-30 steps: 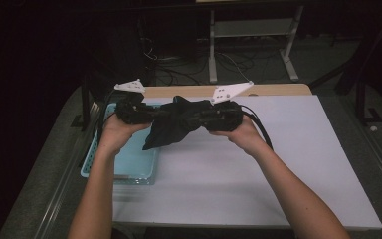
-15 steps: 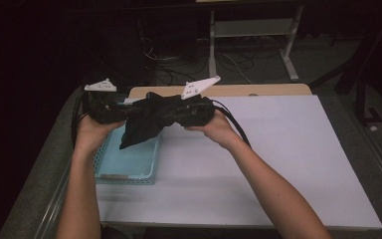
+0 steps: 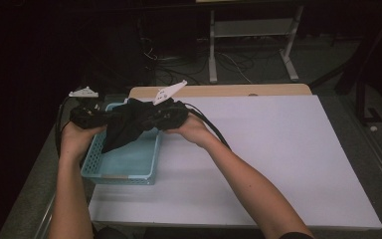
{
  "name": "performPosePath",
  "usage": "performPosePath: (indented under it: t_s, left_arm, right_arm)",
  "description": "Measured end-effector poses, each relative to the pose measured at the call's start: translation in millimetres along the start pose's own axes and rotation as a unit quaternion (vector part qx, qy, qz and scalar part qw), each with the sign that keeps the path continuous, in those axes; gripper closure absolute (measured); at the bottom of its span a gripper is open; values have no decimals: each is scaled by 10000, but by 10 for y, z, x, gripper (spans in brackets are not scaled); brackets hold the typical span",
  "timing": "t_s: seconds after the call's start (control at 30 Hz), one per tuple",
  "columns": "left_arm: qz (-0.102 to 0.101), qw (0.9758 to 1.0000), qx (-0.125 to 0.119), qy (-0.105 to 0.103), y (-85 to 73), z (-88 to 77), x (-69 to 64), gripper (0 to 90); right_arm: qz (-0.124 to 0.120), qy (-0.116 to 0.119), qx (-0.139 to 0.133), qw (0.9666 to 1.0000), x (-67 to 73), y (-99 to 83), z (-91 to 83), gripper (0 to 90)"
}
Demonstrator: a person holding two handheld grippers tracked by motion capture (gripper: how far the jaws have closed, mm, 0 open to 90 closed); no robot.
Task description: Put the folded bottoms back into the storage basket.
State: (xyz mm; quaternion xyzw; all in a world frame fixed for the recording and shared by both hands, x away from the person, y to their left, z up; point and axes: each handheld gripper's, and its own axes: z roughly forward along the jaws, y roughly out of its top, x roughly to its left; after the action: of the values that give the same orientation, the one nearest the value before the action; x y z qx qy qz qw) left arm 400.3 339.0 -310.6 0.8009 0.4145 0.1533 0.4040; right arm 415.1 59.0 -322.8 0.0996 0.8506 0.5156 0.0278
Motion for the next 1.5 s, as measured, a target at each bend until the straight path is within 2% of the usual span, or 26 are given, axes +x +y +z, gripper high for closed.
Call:
performPosePath:
  t_s: [0.13,0.3,0.4,0.57,0.67,0.83,0.9,0.97,1.07,1.13,1.2,1.23,1.27,1.3,1.4,1.5]
  left_arm:
    - [-178,9998,97,94,-92,41,107,784]
    - [-298,9986,379,208,-191,152,196,784]
    - [-351,9979,506,200,-240,232,228,784]
    - [-375,9959,790,230,-310,345,262,780]
    - [-405,9950,877,257,-349,374,279,777]
    - [-494,9955,719,361,-402,366,316,716]
    - [-538,9956,578,496,-401,335,323,642]
    - [-560,9959,470,539,-396,313,322,596]
    - [-553,9966,407,451,-384,312,294,528]
    - [-530,9975,335,312,-363,327,248,482]
    - [-541,9982,205,126,-349,347,199,453]
    - [-524,9985,143,-72,-340,364,158,439]
    - [-497,9985,118,-172,-335,377,130,423]
    - [-424,9987,86,-283,-323,394,78,399]
    - [-232,9990,82,-373,-293,438,-50,348]
    - [-78,9985,23,-548,-261,490,-206,304]
  right_arm:
    - [47,40,133,9999,-17,-55,150,818]
    - [176,125,359,9991,-24,-162,308,817]
    - [149,174,517,9984,10,-237,381,815]
    - [111,307,722,9969,65,-350,406,788]
    - [138,422,718,9964,95,-404,362,727]
    - [178,508,625,9966,135,-422,241,669]
    - [199,459,591,9970,136,-431,179,637]
    - [248,451,553,9971,121,-444,132,609]
    - [348,349,493,9976,95,-478,41,558]
    - [410,270,425,9979,79,-506,-21,511]
    - [471,159,381,9980,64,-535,-89,468]
    - [498,123,358,9980,60,-547,-115,455]
    - [515,91,322,9981,52,-570,-164,442]
    - [531,53,300,9981,50,-585,-193,426]
    - [607,-50,233,9979,41,-656,-305,393]
    - [628,-216,212,9976,45,-732,-417,355]
